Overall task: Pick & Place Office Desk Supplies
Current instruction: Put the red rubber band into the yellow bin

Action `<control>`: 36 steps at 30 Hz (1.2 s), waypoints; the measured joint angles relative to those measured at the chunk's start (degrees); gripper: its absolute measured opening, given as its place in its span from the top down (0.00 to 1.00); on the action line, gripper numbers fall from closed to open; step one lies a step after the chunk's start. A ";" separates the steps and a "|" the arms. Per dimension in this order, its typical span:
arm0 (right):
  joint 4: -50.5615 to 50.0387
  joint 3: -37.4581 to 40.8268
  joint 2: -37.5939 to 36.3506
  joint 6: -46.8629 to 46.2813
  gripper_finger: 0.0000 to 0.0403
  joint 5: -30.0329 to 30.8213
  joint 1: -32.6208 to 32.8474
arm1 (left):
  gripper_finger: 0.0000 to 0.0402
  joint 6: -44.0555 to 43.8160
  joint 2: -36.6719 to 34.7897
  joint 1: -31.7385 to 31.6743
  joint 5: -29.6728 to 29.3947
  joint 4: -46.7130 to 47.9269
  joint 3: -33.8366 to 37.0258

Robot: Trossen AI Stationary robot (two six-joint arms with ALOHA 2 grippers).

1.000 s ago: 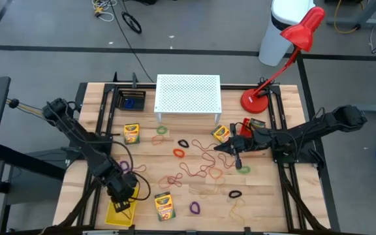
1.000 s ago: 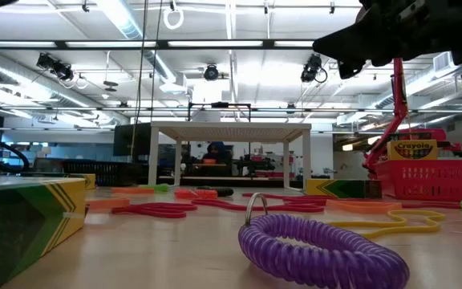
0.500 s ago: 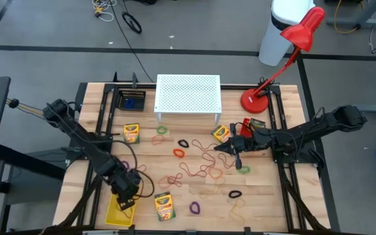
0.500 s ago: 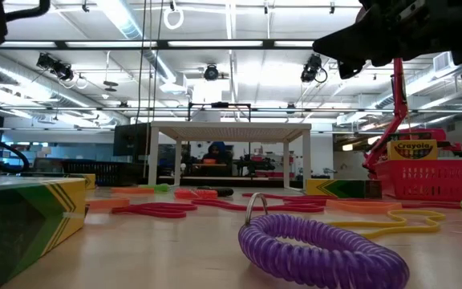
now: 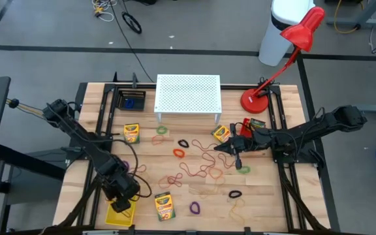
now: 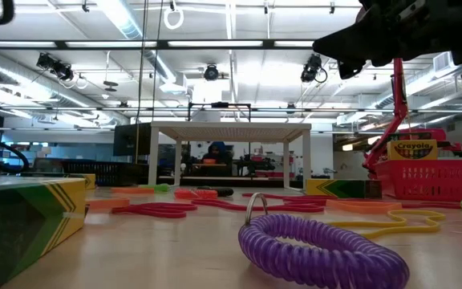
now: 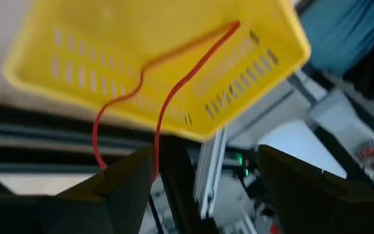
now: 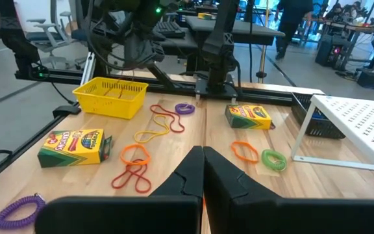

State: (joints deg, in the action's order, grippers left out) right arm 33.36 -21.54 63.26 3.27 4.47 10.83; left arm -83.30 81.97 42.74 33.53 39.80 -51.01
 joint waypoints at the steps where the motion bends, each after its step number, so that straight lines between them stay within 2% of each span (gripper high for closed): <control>1: -0.02 0.00 0.00 0.00 0.99 0.00 0.00 | 0.30 0.58 0.00 -0.10 0.11 0.25 -0.25; 3: -0.04 0.00 0.00 0.00 0.99 0.00 0.00 | 0.30 3.33 0.02 -0.35 -2.47 0.98 -1.10; 6: -0.07 0.00 0.00 0.00 0.99 0.00 0.00 | 0.33 9.45 0.02 0.02 -12.37 2.23 -3.05; 8: -0.11 0.00 0.00 0.00 0.99 0.00 0.00 | 0.36 11.96 0.02 0.41 -16.75 2.71 -3.68; 12: -0.44 0.00 0.00 0.00 0.99 0.00 0.00 | 0.49 11.99 0.02 0.85 -15.32 3.36 -3.84; 20: -0.46 0.00 0.00 0.00 0.99 0.00 0.00 | 0.90 13.85 0.02 2.63 -13.29 4.19 -3.84; 22: -0.44 0.00 0.00 0.00 0.99 0.00 0.00 | 0.97 14.01 0.02 2.69 -12.40 4.21 -3.84; 25: -0.44 0.00 0.00 0.00 0.99 -0.01 0.00 | 0.98 14.13 0.02 3.06 -13.90 4.55 -3.98; 30: -0.44 0.00 0.00 0.00 0.99 -0.02 0.00 | 0.98 16.72 1.30 5.26 -19.29 10.71 -7.44; 36: -0.48 0.00 0.00 -0.14 0.99 -0.02 0.02 | 0.89 15.20 5.27 8.30 -21.21 11.52 -9.05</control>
State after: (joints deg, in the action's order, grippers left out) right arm 32.88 -21.54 63.26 3.12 4.45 10.85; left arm -68.10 87.25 51.04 12.31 51.32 -60.06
